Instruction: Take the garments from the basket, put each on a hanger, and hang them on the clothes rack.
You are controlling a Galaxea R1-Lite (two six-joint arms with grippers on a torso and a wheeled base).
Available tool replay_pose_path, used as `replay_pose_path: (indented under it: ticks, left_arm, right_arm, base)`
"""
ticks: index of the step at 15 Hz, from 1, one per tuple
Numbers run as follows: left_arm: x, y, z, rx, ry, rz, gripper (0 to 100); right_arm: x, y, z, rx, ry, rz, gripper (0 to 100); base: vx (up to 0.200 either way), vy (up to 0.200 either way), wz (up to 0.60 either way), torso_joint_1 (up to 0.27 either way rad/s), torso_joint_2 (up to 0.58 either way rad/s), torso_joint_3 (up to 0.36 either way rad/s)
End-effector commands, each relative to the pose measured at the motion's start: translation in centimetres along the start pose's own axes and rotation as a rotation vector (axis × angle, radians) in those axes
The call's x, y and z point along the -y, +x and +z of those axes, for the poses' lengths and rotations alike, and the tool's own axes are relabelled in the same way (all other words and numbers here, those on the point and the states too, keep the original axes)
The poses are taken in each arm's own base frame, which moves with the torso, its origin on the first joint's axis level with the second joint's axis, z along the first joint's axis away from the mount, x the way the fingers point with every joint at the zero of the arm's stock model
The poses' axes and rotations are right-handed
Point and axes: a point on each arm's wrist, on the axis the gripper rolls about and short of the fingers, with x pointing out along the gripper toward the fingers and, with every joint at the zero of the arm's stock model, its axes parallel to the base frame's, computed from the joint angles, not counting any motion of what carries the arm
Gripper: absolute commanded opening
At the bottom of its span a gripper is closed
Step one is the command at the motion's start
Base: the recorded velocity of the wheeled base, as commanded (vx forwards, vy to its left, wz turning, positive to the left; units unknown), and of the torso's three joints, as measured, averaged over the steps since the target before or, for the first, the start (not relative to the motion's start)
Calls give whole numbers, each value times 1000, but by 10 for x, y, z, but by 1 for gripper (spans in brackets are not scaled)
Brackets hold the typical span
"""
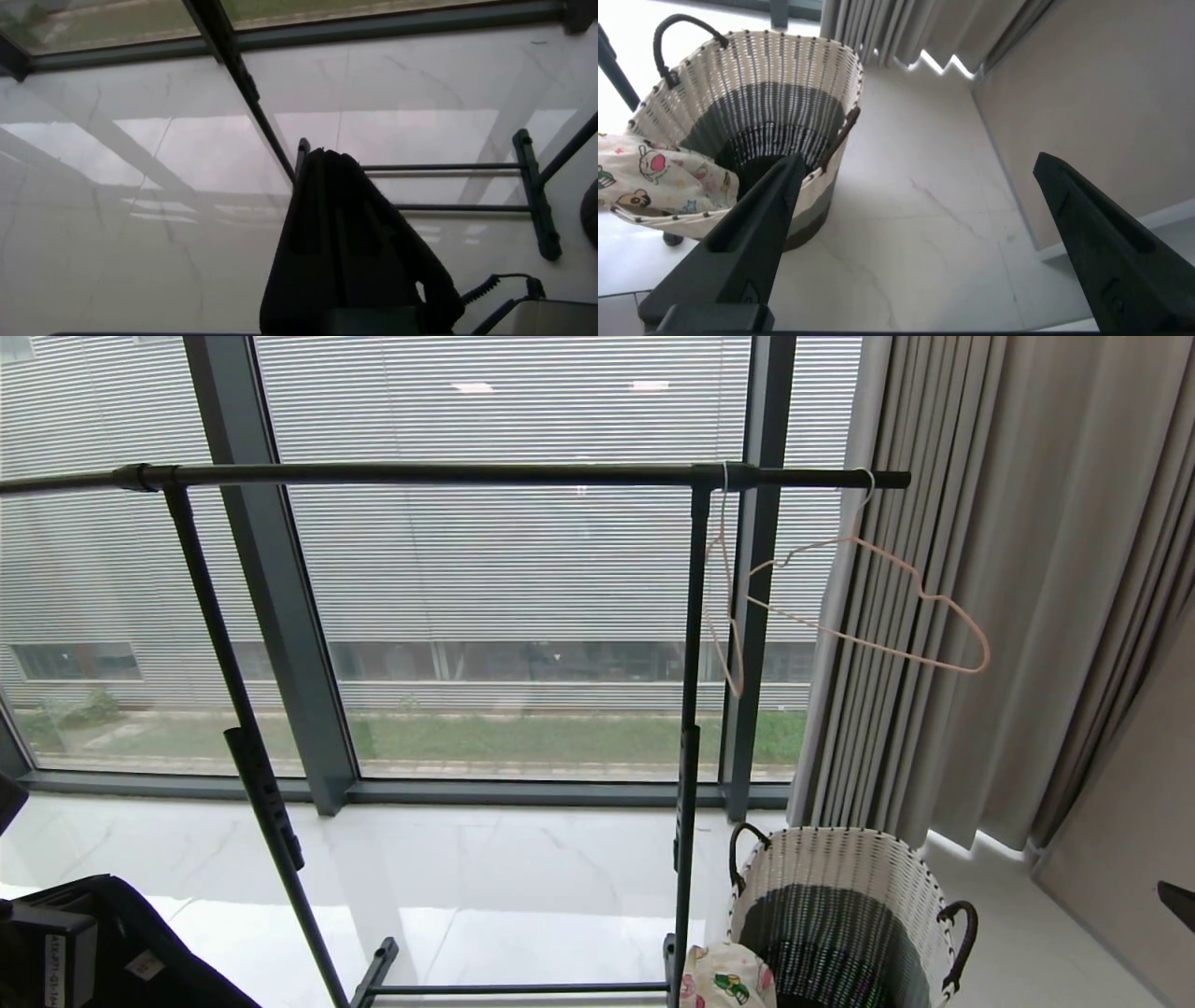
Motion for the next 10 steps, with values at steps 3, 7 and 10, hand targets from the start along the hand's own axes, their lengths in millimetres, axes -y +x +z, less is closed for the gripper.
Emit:
replay_pose_path:
  ticks: [3,7,10]
  left_arm:
    - [0,0,0,0,0,0,0]
    - [0,0,0,0,2,0,0]
    - [0,0,0,-1,0,0,0]
  right_arm:
    - [0,0,0,-2,-1,0,100]
    - [0,0,0,0,0,0,100]
    - [0,0,0,0,0,0,100]
  base:
    - [0,0,0,152,-383,-227]
    - [0,0,0,198,-471,-273]
    - [0,0,0,219,-495,-277]
